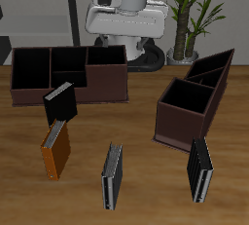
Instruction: Place the right striped book into the left desk caddy's back compartment
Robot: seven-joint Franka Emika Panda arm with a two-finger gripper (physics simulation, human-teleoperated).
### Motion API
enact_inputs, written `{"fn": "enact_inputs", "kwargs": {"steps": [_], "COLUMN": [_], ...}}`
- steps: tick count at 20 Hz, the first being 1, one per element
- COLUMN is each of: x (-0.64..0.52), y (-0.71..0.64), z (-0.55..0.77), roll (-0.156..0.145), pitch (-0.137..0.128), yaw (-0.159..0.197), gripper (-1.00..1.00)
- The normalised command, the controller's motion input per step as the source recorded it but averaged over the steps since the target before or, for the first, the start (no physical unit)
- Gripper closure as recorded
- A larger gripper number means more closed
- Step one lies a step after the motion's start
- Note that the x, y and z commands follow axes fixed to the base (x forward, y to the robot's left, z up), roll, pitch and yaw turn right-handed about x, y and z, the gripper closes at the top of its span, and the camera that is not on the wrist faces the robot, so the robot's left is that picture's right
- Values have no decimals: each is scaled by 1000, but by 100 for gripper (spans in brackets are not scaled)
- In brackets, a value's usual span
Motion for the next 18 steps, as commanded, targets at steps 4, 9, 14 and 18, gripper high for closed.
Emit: {"fn": "enact_inputs", "kwargs": {"steps": [4,9,14,18], "x": [358,469,464,371], "y": [41,37,-145,-199], "z": [172,134,182,48], "roll": [72,19,-49,50], "pitch": [30,28,-23,22], "yaw": [17,63,-2,89], "gripper": [-100,-100,-100,-100]}}
